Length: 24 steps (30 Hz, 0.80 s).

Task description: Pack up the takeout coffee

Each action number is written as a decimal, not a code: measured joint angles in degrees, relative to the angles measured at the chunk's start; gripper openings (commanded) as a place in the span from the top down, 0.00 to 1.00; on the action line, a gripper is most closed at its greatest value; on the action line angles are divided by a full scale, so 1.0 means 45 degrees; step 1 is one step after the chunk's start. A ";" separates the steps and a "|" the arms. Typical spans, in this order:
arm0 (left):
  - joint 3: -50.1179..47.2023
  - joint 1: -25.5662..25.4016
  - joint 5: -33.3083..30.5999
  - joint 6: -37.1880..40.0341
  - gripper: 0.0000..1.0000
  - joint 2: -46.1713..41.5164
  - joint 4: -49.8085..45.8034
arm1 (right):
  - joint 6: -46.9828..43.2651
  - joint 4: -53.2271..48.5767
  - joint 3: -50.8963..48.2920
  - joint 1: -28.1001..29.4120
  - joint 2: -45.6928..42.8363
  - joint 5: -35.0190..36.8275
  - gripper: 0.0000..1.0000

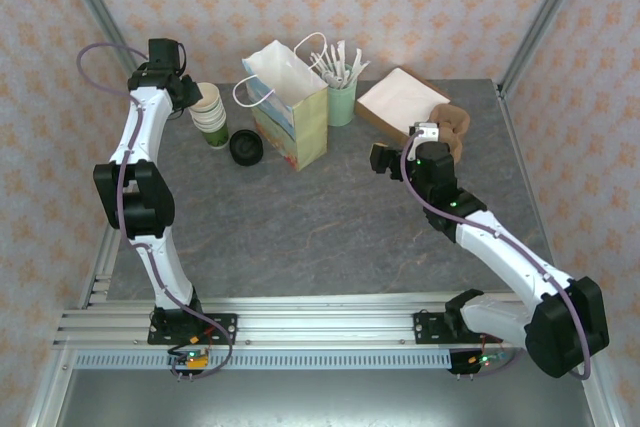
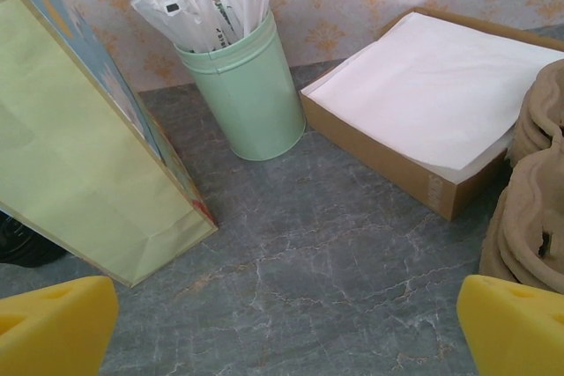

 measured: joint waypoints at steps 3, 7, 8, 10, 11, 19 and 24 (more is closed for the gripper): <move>0.0044 0.0000 0.0019 0.0005 0.88 0.0000 -0.0039 | 0.0044 -0.0053 0.0000 0.0000 0.0010 -0.0005 0.01; 0.0092 0.0000 0.0024 0.0005 0.93 0.0000 -0.0063 | 0.0049 -0.0063 0.0000 0.0000 0.0015 0.0000 0.01; 0.0121 0.0000 0.0024 0.0010 0.94 0.0000 -0.0097 | 0.0049 -0.0073 0.0000 0.0000 0.0015 0.0000 0.01; 0.0209 0.0000 0.0029 0.0019 0.97 0.0000 -0.0194 | 0.0078 -0.0083 0.0000 0.0000 0.0034 0.0000 0.01; 0.0253 0.0000 0.0029 0.0044 0.98 0.0000 -0.0219 | 0.0087 -0.0083 0.0000 0.0000 0.0049 0.0000 0.01; 0.1365 0.0000 0.0063 0.0117 1.00 0.0000 -0.0937 | 0.0092 -0.0146 0.0000 0.0000 0.0058 0.0000 0.01; 0.3322 0.0000 -0.0039 0.0238 1.00 -0.0063 -0.1695 | 0.0083 -0.0403 0.0029 0.0000 0.0049 0.0049 0.01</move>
